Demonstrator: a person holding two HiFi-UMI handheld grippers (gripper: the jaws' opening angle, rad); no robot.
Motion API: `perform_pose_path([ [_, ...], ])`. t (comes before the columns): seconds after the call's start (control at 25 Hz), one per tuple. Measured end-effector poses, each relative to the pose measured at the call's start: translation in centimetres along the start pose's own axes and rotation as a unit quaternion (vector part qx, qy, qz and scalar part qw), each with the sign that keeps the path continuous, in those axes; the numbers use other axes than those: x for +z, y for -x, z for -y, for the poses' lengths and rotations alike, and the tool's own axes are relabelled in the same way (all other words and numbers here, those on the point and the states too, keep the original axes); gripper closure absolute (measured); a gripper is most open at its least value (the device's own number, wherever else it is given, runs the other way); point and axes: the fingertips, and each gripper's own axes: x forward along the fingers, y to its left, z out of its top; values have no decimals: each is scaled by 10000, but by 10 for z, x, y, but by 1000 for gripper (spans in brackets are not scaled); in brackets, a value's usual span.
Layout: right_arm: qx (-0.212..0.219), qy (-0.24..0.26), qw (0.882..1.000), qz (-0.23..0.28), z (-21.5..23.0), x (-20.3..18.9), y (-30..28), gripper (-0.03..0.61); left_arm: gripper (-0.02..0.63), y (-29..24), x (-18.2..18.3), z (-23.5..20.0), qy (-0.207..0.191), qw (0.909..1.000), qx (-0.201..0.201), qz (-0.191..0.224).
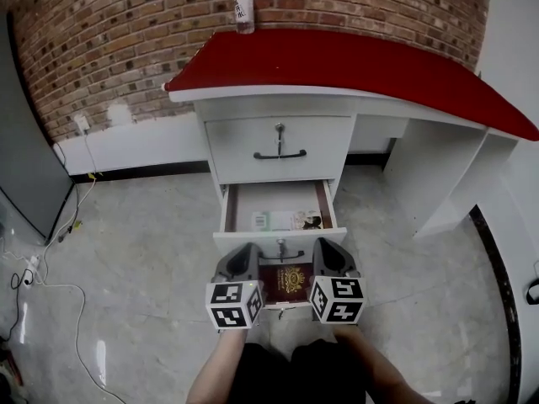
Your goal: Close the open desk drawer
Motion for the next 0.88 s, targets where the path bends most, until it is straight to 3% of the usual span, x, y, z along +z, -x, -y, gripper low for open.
perform_pose_path([
  [0.88, -14, -17, 10000, 75, 11, 8, -20, 568, 604, -19, 7, -1, 8, 10000, -6, 23],
])
